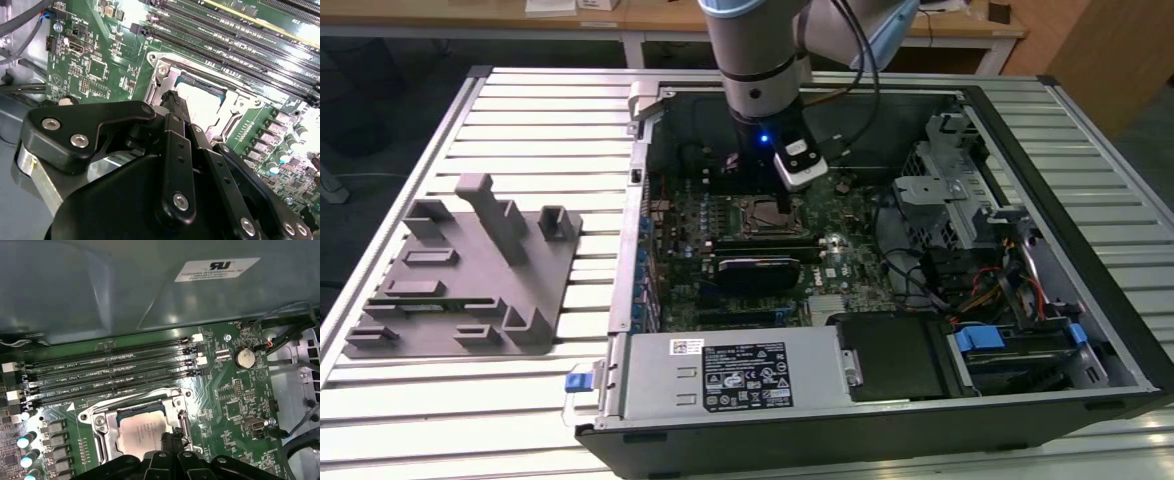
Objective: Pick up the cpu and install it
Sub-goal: 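Install the first cpu locking lever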
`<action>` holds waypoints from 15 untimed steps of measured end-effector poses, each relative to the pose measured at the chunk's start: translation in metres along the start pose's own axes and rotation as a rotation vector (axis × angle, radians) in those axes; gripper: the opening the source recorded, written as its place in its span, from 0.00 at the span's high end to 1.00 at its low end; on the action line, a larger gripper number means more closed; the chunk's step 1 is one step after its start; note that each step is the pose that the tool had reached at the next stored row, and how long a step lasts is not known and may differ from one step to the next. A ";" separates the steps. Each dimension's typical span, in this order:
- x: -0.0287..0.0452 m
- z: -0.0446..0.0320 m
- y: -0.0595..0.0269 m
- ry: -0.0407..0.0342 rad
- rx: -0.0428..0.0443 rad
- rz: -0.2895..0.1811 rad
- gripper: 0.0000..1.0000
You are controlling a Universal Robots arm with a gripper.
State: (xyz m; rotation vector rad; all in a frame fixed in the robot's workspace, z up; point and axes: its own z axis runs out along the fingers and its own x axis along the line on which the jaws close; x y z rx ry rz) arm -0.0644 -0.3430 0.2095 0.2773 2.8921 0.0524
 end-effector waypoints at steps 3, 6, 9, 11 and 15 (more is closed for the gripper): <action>-0.0005 0.0004 0.0002 0.0091 0.0024 0.000 0.89; -0.0026 0.0013 0.0005 0.0549 0.0139 0.000 0.89; -0.0060 0.0025 0.0012 0.1085 0.0253 0.000 0.89; -0.0073 0.0028 0.0014 0.1331 0.0302 0.001 0.89; -0.0074 0.0029 0.0014 0.1333 0.0302 0.001 0.89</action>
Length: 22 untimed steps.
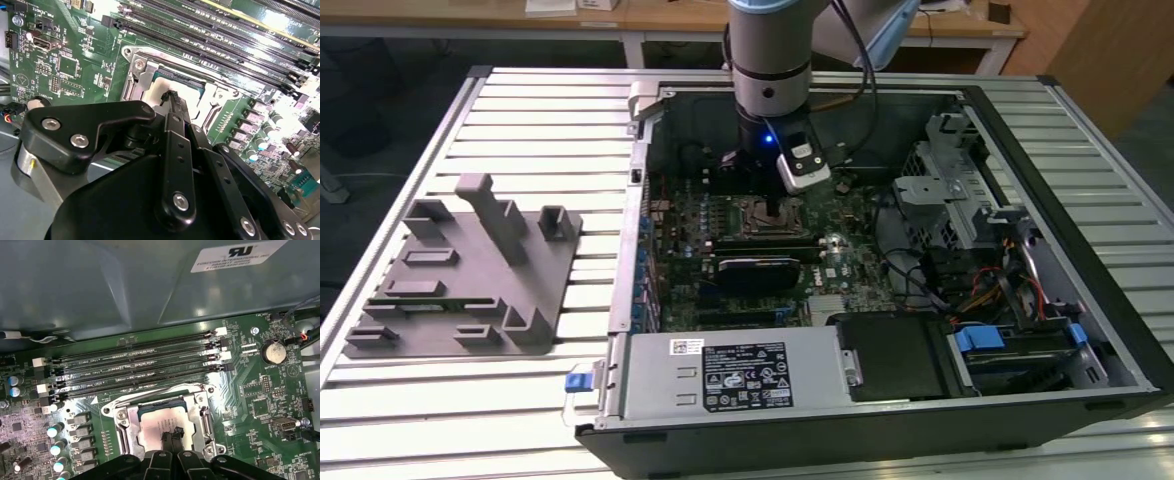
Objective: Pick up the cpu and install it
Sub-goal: 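Install the first cpu locking lever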
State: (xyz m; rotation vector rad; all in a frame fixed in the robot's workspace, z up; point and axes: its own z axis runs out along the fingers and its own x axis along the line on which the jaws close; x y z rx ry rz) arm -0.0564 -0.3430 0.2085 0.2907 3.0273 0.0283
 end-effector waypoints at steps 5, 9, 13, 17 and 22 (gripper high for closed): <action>-0.0001 0.0000 0.0000 0.0000 0.0000 0.000 0.89; -0.0001 0.0000 0.0000 0.0004 -0.0011 -0.015 0.89; -0.0005 -0.0046 0.0001 0.0004 -0.0016 -0.020 0.89; -0.0015 -0.0145 0.0004 0.0004 -0.0016 -0.020 0.89; -0.0025 -0.0247 0.0007 0.0002 -0.0015 -0.020 0.89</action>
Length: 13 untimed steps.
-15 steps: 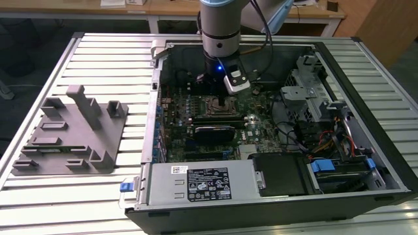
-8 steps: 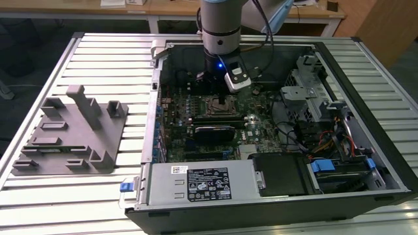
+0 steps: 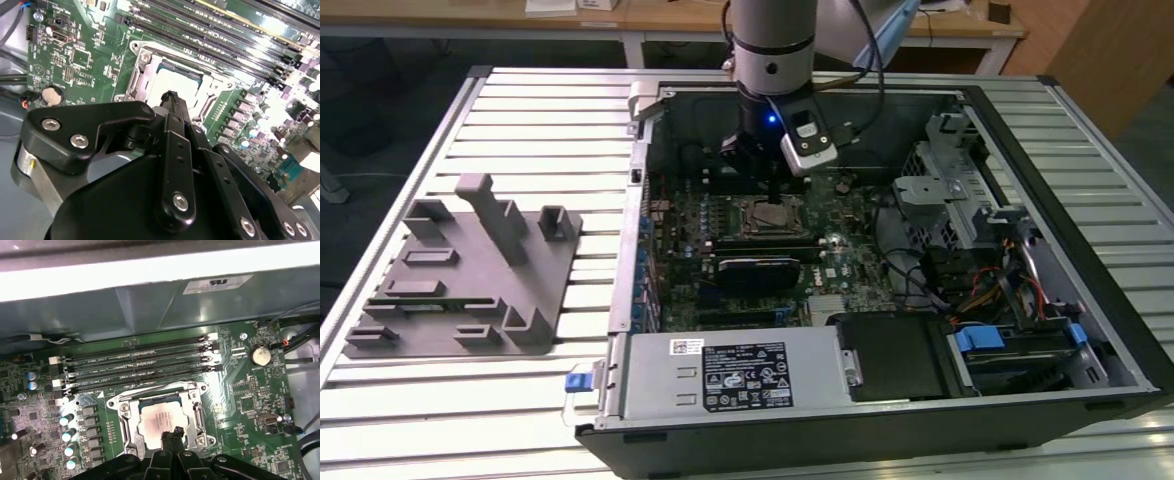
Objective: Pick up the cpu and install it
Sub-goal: 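Install the first cpu locking lever, then install the second cpu locking lever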
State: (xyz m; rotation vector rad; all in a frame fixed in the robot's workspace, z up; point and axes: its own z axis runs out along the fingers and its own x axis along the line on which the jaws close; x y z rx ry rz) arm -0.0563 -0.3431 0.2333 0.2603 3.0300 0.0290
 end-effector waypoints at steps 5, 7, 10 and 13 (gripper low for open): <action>-0.0002 -0.0020 0.0001 -0.0001 -0.0002 0.000 0.89; -0.0002 -0.0021 0.0001 -0.0001 -0.0003 0.000 0.89; -0.0003 -0.0023 -0.0004 0.0001 0.0000 0.000 0.89; -0.0005 -0.0022 -0.0017 0.0000 -0.0001 0.000 0.89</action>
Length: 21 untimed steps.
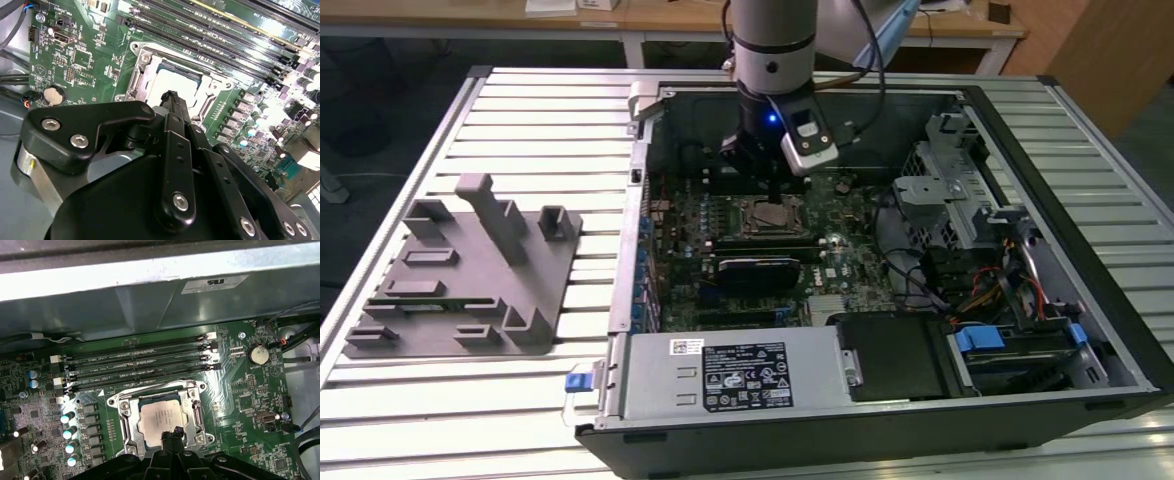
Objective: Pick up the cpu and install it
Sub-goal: 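Install the second cpu locking lever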
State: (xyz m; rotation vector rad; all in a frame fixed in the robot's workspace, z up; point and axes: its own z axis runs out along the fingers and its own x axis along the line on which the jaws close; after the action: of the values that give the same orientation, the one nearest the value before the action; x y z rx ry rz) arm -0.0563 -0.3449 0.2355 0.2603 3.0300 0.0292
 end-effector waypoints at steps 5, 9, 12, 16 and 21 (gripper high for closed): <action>-0.0009 0.0000 -0.0053 -0.0001 -0.0001 0.000 0.89; -0.0015 0.0000 -0.0088 -0.0001 -0.0002 0.000 0.89; -0.0017 -0.0015 -0.0089 0.0002 -0.0016 0.000 0.89; -0.0021 -0.0064 -0.0088 0.0006 -0.0042 0.001 0.89; -0.0027 -0.0075 -0.0110 0.0008 -0.0051 0.000 0.89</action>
State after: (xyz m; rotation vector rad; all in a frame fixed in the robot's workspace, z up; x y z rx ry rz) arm -0.0563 -0.3563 0.2430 0.2607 3.0302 0.0371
